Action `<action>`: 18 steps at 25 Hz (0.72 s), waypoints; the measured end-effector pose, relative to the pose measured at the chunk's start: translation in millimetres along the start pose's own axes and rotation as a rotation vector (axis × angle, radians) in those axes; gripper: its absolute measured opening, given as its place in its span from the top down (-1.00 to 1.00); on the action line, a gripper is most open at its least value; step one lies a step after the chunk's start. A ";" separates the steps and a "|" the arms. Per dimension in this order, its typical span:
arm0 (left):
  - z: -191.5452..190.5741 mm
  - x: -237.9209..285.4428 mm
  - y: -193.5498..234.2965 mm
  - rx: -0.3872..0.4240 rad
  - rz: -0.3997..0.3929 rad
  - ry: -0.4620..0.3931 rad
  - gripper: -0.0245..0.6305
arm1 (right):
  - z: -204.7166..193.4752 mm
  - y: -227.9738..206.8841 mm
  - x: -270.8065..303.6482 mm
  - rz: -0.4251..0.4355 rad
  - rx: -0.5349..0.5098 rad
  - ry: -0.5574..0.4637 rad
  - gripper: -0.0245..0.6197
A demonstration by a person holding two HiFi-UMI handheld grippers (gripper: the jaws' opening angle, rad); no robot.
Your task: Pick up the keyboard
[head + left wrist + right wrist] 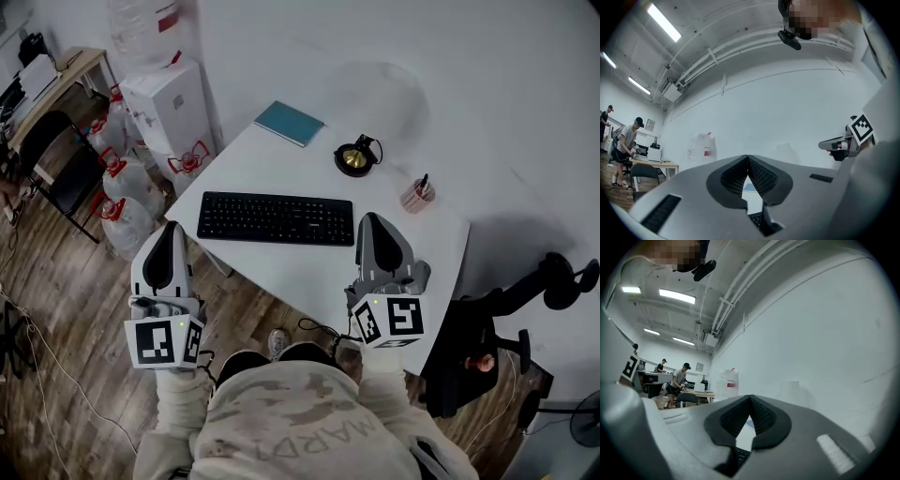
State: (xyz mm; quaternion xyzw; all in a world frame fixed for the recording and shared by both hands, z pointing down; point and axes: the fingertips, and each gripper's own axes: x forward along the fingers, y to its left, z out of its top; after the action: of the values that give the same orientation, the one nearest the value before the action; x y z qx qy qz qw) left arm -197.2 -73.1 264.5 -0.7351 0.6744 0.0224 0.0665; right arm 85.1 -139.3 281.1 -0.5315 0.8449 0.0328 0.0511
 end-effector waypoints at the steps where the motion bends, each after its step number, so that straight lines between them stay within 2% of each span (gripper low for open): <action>1: 1.0 5.6 -2.4 0.000 -0.001 -0.008 0.91 | -1.7 -4.2 3.6 0.003 0.000 0.002 0.89; 10: -5.6 42.6 -27.2 0.017 -0.005 -0.002 0.91 | -20.7 -45.9 23.3 0.005 0.025 0.036 0.89; 18: -17.5 55.6 -28.7 0.023 0.003 0.026 0.91 | -43.7 -57.5 34.0 0.007 0.047 0.102 0.90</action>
State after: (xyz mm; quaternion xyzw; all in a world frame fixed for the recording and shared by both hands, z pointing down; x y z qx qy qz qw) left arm -164.7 -127.9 277.0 -0.7336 0.6763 0.0052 0.0664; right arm 120.0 -199.4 320.3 -0.5282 0.8487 -0.0138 0.0204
